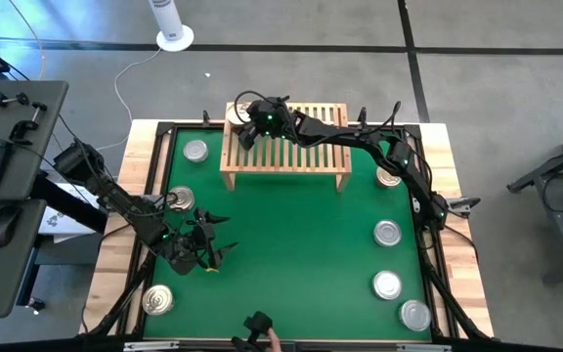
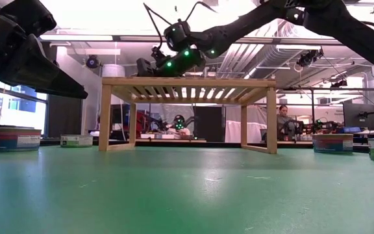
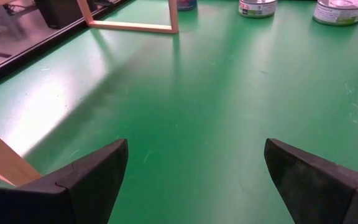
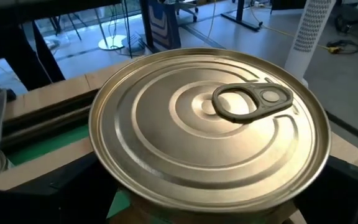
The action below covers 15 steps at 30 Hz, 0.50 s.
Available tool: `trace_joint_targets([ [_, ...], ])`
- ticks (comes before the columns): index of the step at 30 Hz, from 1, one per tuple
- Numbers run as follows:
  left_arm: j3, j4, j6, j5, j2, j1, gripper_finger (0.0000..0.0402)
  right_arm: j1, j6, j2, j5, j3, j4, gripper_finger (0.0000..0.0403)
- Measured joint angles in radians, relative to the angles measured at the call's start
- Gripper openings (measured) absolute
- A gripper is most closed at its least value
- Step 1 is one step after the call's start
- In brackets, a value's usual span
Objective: Stack canned seafood by type on shelf
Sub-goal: Put the center blue tuna can on the shelf
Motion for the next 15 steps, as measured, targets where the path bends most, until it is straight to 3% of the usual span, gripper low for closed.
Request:
trace_joint_targets([
  [4, 0.000, 0.000, 0.000, 0.000, 0.000, 0.000, 0.0365, 0.000, -0.080, 0.000, -0.003, 0.000, -0.005, 0.0400],
  [15, 0.000, 0.000, 0.000, 0.000, 0.000, 0.000, 0.0365, -0.005, -0.073, -0.005, -0.088, 0.003, -0.053, 0.0400],
])
